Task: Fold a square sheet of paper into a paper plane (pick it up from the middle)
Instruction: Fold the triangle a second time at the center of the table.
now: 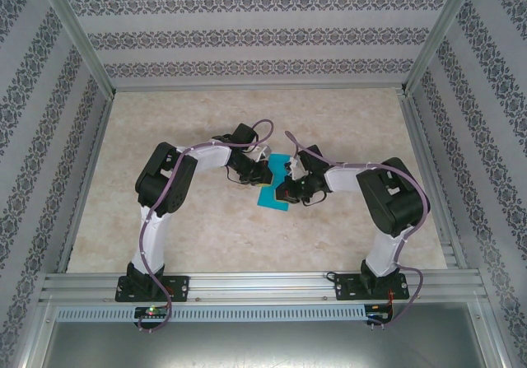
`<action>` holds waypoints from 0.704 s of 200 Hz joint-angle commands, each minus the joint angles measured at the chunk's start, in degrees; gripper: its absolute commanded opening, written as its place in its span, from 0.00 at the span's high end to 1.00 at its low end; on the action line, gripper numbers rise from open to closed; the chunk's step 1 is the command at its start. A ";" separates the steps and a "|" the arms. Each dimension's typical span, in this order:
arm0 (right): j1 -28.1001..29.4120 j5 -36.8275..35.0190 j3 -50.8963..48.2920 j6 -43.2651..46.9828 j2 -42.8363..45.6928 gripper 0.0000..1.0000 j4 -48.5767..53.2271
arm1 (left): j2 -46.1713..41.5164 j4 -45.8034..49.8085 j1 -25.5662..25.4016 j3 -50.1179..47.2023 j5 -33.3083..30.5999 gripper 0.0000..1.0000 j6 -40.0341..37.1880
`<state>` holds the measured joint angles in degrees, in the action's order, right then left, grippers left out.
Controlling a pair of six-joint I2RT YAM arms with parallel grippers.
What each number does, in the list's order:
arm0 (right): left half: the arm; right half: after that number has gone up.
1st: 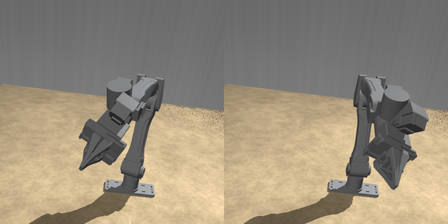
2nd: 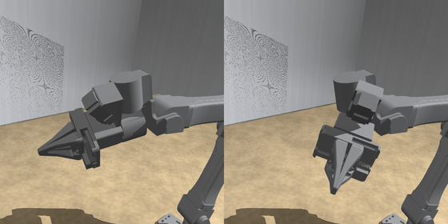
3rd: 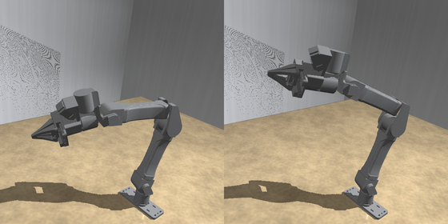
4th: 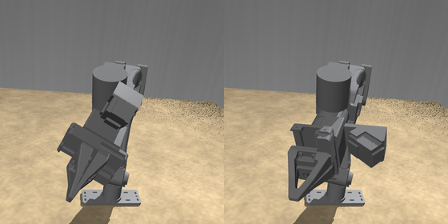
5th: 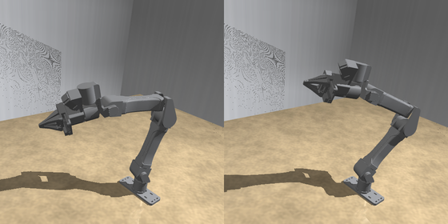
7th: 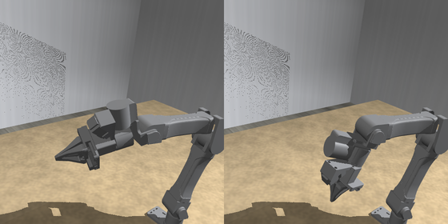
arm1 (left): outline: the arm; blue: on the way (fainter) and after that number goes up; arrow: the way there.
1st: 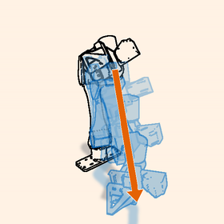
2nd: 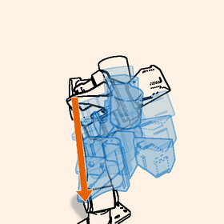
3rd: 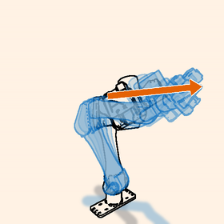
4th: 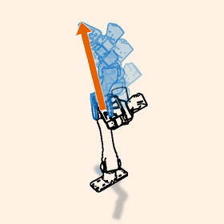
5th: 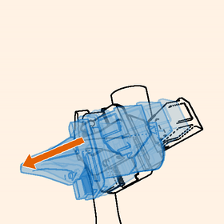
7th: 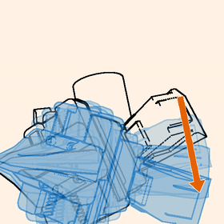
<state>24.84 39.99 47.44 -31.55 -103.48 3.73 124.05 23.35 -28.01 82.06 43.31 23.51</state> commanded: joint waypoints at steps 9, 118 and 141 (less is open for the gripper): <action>-0.91 -1.62 -5.60 1.80 1.10 1.00 5.43 | 3.78 6.86 1.33 0.13 -9.07 0.89 -1.27; -1.41 1.49 -9.30 0.53 2.76 1.00 1.53 | 0.89 11.42 4.01 9.25 -12.56 0.88 -1.12; -1.46 1.93 -9.21 0.02 2.75 1.00 0.70 | 0.36 12.26 4.02 10.62 -11.67 0.88 -1.15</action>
<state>23.35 43.42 40.47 -31.35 -99.88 -0.56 124.70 32.03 -24.51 90.39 33.63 23.46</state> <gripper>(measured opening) 0.048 0.123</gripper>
